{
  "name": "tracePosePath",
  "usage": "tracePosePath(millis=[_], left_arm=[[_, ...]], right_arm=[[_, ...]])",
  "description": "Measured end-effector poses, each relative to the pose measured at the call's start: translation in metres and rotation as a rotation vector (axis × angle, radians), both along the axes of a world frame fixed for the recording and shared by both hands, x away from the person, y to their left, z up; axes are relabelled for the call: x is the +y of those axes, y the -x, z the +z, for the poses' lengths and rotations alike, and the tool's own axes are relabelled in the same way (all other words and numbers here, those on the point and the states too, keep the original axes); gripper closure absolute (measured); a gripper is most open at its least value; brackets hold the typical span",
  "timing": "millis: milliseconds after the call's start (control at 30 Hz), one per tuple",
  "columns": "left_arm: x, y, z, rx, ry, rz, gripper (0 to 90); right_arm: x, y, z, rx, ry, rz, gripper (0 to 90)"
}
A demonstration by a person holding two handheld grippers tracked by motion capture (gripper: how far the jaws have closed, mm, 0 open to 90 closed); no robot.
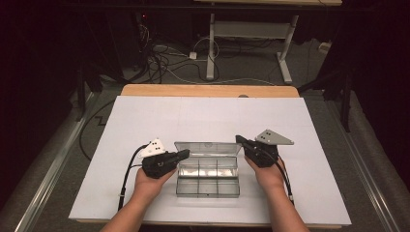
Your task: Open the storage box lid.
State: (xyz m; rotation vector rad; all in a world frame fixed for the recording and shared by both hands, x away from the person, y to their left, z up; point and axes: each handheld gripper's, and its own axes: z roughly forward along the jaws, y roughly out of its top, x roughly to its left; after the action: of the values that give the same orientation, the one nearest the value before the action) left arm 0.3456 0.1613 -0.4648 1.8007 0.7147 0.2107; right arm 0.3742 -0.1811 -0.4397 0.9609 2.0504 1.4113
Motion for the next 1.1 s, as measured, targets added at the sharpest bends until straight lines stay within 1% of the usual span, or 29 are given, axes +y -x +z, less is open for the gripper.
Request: tracePosePath(millis=[133, 600, 733, 867, 967, 1033, 1067, 1100], left_arm=[[0.0, -0.002, -0.001, 0.003, -0.001, 0.003, 87.7], [-0.001, -0.01, -0.005, 0.008, -0.009, 0.021, 87.7], [-0.002, -0.012, -0.005, 0.007, -0.017, 0.022, 87.7], [-0.003, -0.014, -0.003, 0.008, -0.015, 0.023, 87.7], [-0.002, -0.013, -0.002, 0.006, -0.012, 0.02, 87.7], [0.001, -0.011, 0.0, 0.012, -0.012, 0.013, 87.7], [0.003, -0.009, 0.0, 0.007, -0.012, 0.014, 87.7], [0.006, -0.006, 0.0, 0.007, -0.002, 0.019, 87.7]], right_arm=[[0.002, 0.0, 0.001, -0.008, -0.001, 0.0, 90.0], [0.006, -0.003, 0.001, -0.007, -0.017, 0.014, 90.0], [0.006, -0.005, 0.001, -0.003, -0.023, 0.009, 90.0], [0.006, -0.008, 0.001, 0.005, -0.026, 0.004, 90.0], [0.007, -0.01, 0.001, 0.004, -0.027, 0.006, 90.0], [0.007, -0.01, 0.001, 0.006, -0.028, 0.006, 90.0], [0.008, -0.011, 0.002, 0.007, -0.03, 0.004, 90.0], [0.008, -0.011, 0.002, 0.008, -0.032, 0.003, 90.0]])
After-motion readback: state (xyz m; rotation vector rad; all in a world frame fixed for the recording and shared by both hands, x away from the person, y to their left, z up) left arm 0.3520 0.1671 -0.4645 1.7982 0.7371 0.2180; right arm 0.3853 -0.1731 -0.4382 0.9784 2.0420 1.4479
